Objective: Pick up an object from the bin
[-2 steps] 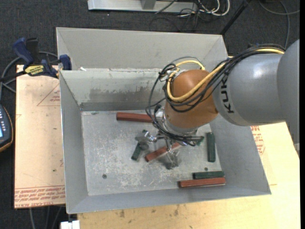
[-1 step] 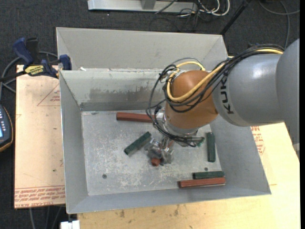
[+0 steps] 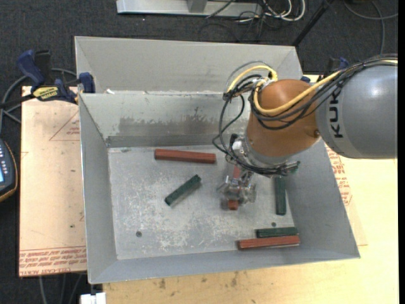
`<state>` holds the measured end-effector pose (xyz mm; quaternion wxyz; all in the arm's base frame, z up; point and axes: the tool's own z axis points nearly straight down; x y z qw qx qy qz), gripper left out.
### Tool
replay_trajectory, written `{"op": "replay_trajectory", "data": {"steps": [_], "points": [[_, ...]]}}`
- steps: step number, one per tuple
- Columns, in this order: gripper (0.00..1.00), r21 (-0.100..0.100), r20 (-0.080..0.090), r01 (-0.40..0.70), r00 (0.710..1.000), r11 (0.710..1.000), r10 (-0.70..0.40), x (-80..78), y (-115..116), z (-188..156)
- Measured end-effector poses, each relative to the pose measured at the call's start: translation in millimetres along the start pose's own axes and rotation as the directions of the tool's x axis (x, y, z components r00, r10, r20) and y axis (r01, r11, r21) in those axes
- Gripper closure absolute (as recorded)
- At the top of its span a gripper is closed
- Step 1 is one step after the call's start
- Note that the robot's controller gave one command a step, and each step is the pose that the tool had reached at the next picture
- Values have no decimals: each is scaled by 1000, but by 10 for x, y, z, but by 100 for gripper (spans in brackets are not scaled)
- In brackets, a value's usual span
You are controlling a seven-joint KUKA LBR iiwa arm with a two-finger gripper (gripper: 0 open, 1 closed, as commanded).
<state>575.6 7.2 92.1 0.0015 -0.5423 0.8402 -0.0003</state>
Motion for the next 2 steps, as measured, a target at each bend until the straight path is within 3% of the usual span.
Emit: {"op": "replay_trajectory", "data": {"steps": [1,2], "points": [[100,5,3,20,1000,1000,-20,135,178,-818],[100,3,3,29,1000,1000,-29,36,203,-1229]]}}
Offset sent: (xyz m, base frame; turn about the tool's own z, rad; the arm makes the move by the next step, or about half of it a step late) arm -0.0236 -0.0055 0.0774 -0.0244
